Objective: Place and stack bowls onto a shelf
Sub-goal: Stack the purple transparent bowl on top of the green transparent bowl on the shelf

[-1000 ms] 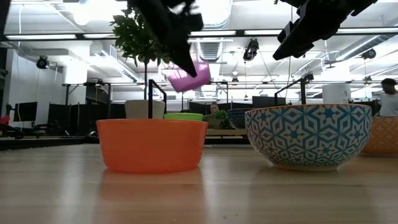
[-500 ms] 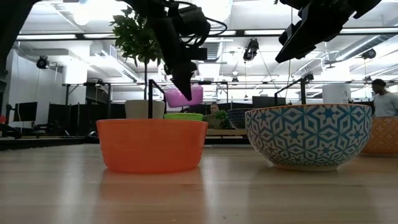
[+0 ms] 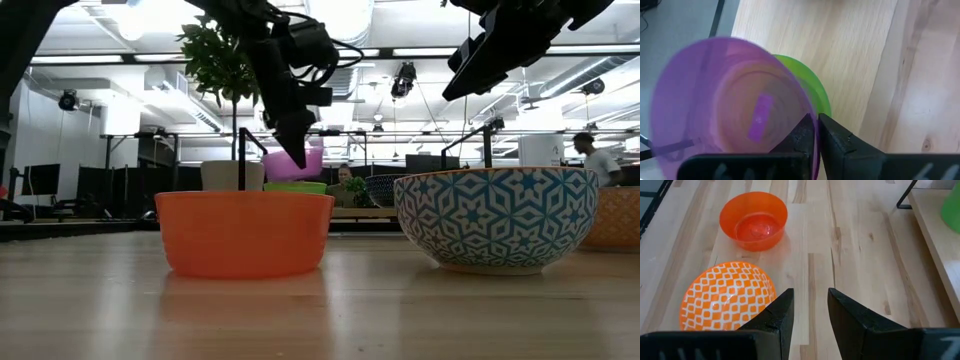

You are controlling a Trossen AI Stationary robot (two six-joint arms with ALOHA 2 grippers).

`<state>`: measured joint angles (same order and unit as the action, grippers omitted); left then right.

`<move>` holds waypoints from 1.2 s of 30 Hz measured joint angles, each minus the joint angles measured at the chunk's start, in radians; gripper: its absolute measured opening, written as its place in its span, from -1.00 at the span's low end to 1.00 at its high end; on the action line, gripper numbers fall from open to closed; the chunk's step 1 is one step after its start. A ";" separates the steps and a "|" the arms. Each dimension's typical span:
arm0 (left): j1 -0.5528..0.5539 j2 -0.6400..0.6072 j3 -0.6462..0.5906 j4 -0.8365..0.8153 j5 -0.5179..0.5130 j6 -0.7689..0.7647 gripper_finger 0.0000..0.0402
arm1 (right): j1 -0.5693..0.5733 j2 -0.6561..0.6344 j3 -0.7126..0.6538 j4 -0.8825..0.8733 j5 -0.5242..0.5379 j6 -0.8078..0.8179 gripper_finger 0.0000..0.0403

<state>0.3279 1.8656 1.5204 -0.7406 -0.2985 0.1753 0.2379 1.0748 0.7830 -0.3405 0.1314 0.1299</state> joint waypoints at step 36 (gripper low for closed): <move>0.005 -0.064 0.039 0.032 -0.006 0.130 -0.55 | 0.000 0.000 0.000 0.000 0.000 -0.016 -0.46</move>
<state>0.3328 1.8019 1.5590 -0.7090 -0.3046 0.3058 0.2379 1.0748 0.7830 -0.3405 0.1314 0.1139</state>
